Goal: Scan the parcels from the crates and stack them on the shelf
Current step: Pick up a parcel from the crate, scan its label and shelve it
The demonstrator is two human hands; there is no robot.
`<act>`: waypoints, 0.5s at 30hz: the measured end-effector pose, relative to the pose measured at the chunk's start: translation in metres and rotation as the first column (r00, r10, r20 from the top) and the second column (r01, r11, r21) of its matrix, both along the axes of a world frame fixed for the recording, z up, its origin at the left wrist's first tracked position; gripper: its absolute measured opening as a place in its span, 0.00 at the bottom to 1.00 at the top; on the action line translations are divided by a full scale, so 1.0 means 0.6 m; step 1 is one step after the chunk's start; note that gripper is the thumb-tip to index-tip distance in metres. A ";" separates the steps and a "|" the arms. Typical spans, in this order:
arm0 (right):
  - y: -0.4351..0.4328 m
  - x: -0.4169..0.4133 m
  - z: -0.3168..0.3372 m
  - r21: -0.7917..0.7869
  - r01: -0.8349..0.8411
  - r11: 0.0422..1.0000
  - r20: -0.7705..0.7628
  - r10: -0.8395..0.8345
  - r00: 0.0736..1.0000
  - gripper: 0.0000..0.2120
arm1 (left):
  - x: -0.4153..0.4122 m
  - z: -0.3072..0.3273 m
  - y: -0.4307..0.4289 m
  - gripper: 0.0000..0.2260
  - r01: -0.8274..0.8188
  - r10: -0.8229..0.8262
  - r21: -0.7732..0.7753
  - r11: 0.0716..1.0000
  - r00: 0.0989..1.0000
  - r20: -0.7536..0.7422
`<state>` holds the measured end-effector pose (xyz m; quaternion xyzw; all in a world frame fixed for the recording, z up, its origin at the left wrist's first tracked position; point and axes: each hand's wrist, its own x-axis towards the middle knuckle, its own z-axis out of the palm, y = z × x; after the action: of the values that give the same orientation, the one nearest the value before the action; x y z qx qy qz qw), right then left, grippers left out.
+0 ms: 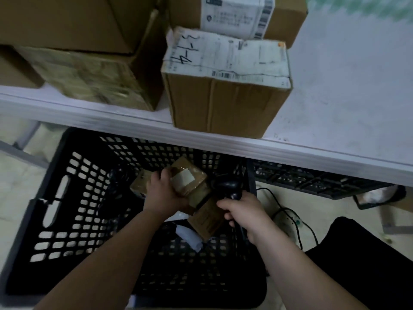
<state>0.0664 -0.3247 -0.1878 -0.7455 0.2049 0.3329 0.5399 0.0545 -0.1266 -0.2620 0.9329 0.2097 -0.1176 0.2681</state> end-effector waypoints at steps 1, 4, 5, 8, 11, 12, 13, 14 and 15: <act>-0.001 -0.006 0.007 0.010 0.005 1.000 0.004 -0.005 1.000 0.04 | -0.015 0.013 0.010 0.44 -0.087 0.087 -0.065 0.994 0.996 -0.003; -0.001 -0.028 0.032 0.036 0.020 0.999 0.017 -0.020 1.000 0.04 | -0.062 0.054 0.039 0.44 -0.286 0.280 -0.243 0.927 0.958 -0.060; -0.001 -0.036 0.041 0.047 0.024 0.999 0.025 -0.025 0.999 0.04 | -0.079 0.068 0.046 0.44 -0.338 0.330 -0.308 0.889 0.941 -0.079; 0.003 -0.062 0.072 0.090 0.032 0.995 0.054 -0.037 0.998 0.04 | -0.130 0.115 0.056 0.38 -0.434 0.451 -0.493 0.754 0.888 -0.092; 0.011 -0.089 0.109 0.152 0.035 0.988 0.092 -0.049 0.995 0.05 | -0.178 0.165 0.065 0.41 -0.463 0.502 -0.646 0.607 0.853 -0.141; 0.015 -0.098 0.122 0.170 0.028 0.985 0.107 -0.047 0.993 0.05 | -0.192 0.181 0.070 0.42 -0.457 0.508 -0.676 0.578 0.850 -0.140; 0.019 -0.107 0.136 0.187 0.018 0.982 0.122 -0.042 0.992 0.05 | -0.204 0.197 0.074 0.40 -0.446 0.510 -0.703 0.553 0.849 -0.137; 0.023 -0.115 0.150 0.205 0.003 0.979 0.136 -0.032 0.990 0.05 | -0.216 0.216 0.077 0.36 -0.434 0.510 -0.727 0.533 0.850 -0.134; 0.027 -0.123 0.164 0.222 -0.015 0.975 0.150 -0.019 0.988 0.05 | -0.227 0.233 0.080 0.29 -0.415 0.507 -0.752 0.512 0.853 -0.125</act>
<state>-0.0073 -0.3084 -0.0896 -0.7030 0.1257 0.2956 0.6345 -0.0815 -0.0784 -0.1222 0.6488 0.3661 -0.0663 0.6638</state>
